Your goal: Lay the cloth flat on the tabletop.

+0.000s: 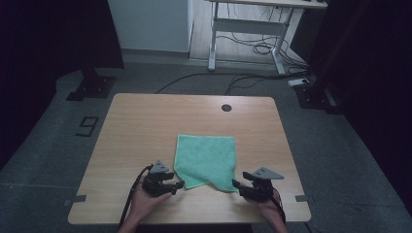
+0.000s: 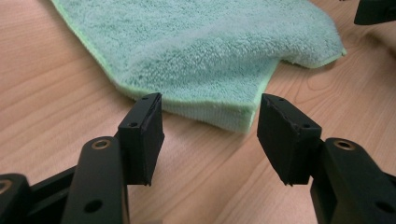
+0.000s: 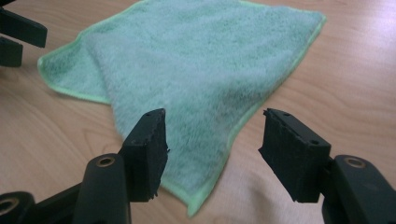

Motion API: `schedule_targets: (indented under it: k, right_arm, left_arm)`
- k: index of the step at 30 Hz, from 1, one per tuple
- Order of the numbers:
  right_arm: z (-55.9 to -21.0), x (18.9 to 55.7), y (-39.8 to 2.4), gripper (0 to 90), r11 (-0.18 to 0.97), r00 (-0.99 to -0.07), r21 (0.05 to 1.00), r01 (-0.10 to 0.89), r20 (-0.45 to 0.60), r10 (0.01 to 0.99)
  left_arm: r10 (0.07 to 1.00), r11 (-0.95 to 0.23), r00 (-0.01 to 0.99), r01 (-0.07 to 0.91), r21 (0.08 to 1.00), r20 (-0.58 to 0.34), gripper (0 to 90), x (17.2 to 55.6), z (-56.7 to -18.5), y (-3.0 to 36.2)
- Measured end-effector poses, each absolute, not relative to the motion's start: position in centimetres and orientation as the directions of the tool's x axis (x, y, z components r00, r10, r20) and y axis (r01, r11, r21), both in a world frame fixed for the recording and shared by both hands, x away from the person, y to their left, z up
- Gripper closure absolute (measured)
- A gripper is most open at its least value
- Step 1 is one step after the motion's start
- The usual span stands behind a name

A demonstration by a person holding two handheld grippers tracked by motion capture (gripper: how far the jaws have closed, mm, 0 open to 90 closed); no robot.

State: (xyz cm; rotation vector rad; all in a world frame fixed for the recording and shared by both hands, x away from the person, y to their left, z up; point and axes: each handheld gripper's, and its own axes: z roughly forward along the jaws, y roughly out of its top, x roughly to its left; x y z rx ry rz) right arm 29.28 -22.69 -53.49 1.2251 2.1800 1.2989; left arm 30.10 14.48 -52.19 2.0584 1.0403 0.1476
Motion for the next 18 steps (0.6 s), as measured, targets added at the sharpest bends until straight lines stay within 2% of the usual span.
schedule_targets:
  k: [7, 18]
  right_arm:
    - [-54.2, 28.4, -23.1, 40.5, 0.229, -0.581, 0.821, 0.523, 0.146, 0.801]
    - [-54.6, 28.3, -22.1, 43.1, 0.262, -0.600, 0.807, 0.529, 0.137, 0.788]
  left_arm:
    - [0.724, -0.356, 0.646, 0.650, 0.671, -0.241, 41.2, 29.1, -53.2, 14.2]
    - [0.740, -0.347, 0.634, 0.646, 0.680, -0.225, 37.4, 29.5, -53.3, 12.4]
